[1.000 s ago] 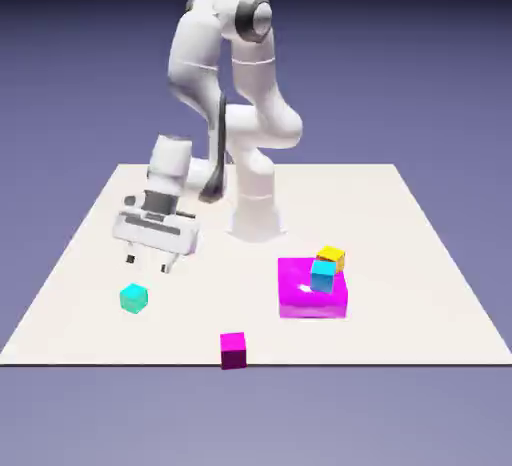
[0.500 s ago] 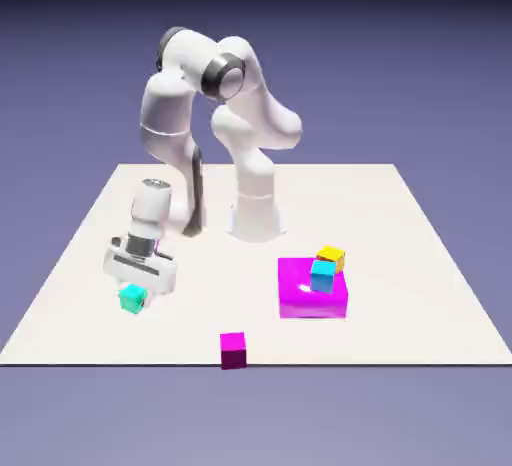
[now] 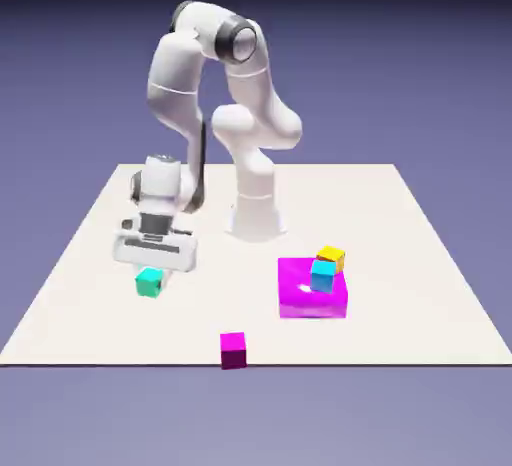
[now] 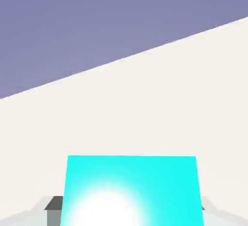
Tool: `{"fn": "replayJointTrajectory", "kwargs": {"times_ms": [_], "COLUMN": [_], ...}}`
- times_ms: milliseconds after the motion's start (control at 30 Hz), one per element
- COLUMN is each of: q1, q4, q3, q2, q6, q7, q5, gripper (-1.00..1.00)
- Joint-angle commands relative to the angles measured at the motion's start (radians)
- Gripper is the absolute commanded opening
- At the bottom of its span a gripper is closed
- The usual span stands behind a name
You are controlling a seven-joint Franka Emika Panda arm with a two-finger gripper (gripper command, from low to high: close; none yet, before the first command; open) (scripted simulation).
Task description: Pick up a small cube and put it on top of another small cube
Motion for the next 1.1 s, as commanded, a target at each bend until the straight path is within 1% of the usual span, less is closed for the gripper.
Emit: {"fn": "replayJointTrajectory", "kwargs": {"times_ms": [0,867,933,1067], "q1": [0.002,0.042,0.043,-0.03], "q4": [0.018,0.495,0.507,0.562], "q3": [0.014,0.388,0.398,0.494], "q2": [0.002,0.061,0.062,0.207], "q6": [-0.001,-0.003,-0.003,-0.099], "q7": [0.035,0.965,0.989,0.919], "q5": [-0.043,-1.174,-1.202,-1.161], "gripper": [-1.0,-1.0,-1.0,-1.0]}}
